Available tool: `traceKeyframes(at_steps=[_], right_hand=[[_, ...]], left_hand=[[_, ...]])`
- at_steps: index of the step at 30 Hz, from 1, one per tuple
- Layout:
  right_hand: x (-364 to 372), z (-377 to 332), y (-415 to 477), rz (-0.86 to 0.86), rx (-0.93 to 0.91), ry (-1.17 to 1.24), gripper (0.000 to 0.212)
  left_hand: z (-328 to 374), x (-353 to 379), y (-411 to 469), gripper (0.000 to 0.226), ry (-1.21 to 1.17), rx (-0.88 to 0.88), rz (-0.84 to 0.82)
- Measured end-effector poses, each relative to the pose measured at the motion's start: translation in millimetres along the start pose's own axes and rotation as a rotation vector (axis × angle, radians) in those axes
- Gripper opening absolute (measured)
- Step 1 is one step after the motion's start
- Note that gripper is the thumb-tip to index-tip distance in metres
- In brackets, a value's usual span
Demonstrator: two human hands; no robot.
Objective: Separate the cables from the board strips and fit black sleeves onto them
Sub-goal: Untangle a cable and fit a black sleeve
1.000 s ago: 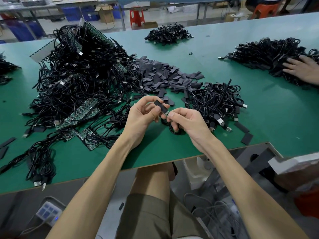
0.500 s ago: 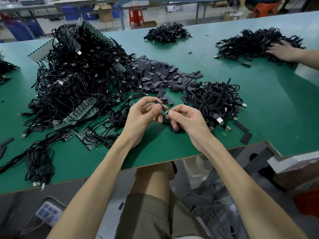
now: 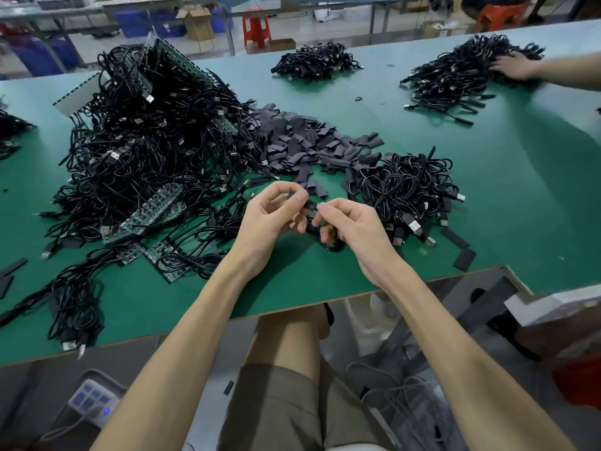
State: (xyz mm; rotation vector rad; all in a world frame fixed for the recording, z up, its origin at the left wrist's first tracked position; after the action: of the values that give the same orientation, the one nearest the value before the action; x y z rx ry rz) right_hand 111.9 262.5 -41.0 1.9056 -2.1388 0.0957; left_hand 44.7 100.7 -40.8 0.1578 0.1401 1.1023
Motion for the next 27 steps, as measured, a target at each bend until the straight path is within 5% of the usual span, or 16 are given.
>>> traceKeyframes(at_steps=[15, 27], right_hand=[[-1.8, 0.5, 0.3, -0.064, 0.034, 0.001, 0.024], [-1.0, -2.6, 0.5, -0.095, 0.070, -0.005, 0.021]], left_hand=[[3.0, 2.6, -3.2, 0.027, -0.009, 0.095, -0.043], [2.3, 2.2, -2.6, 0.014, 0.024, 0.146, -0.028]])
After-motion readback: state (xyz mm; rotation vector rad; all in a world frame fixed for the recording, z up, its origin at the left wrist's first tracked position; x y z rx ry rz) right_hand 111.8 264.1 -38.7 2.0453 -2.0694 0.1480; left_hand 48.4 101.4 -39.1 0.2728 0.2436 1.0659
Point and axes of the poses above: each hand's wrist, its own y-axis towards the middle knuckle, its own x-axis out of the palm, z = x × y, the point moved 1 cm from there along y, towards the middle knuckle, and after that the axes turned 9 degrees about y, right-handed, at the moved point
